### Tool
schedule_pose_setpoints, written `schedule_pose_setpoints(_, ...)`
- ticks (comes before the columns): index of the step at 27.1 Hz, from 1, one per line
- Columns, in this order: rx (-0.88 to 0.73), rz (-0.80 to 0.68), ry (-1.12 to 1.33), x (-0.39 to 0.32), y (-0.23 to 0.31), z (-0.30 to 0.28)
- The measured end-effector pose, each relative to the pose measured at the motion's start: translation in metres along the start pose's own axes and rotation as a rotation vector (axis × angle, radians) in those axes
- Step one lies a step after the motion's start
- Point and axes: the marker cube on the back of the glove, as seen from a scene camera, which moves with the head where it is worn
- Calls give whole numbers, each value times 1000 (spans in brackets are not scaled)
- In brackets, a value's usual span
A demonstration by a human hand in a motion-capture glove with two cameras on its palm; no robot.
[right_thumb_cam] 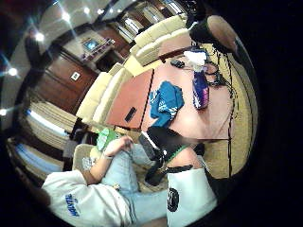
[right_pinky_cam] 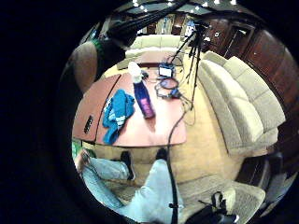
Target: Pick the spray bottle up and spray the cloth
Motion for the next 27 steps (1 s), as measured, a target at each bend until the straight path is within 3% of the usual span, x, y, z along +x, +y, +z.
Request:
schedule_pose_setpoints(6,115,-223,5,10,-12,8)
schedule_pose_setpoints(27,51,-231,37,20,-30,39)
